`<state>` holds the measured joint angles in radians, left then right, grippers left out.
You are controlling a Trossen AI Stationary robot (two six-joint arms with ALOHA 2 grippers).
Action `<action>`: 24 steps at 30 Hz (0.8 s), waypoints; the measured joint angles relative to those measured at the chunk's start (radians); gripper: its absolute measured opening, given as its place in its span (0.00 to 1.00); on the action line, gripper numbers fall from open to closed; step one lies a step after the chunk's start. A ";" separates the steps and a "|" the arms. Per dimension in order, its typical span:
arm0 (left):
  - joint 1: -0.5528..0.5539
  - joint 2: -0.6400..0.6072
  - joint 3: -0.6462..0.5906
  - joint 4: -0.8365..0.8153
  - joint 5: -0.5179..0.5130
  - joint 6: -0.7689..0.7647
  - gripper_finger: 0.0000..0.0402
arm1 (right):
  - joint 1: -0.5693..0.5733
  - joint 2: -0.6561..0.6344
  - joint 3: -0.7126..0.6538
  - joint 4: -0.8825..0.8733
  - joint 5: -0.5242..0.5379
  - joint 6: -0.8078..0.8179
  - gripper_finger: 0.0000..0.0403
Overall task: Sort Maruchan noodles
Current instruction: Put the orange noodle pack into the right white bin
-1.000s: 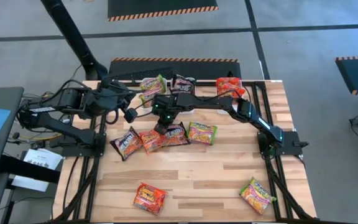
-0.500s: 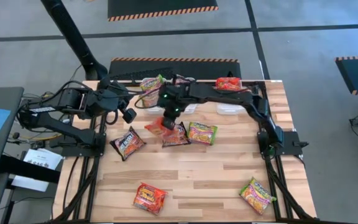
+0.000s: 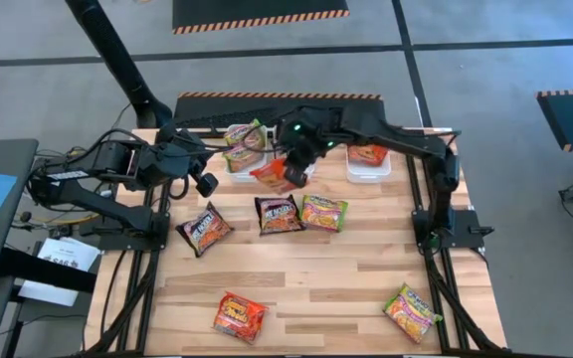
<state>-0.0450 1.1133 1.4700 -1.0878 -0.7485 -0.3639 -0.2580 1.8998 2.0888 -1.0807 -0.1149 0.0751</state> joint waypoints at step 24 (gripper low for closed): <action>0.015 0.000 0.000 0.001 0.000 0.009 0.00 | -0.365 -0.497 -0.399 -0.058 0.089 -0.079 0.01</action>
<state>-0.0298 1.1135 1.4700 -1.0870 -0.7486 -0.3552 -0.6231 1.4029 1.6896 -1.1390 -0.0263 -0.0043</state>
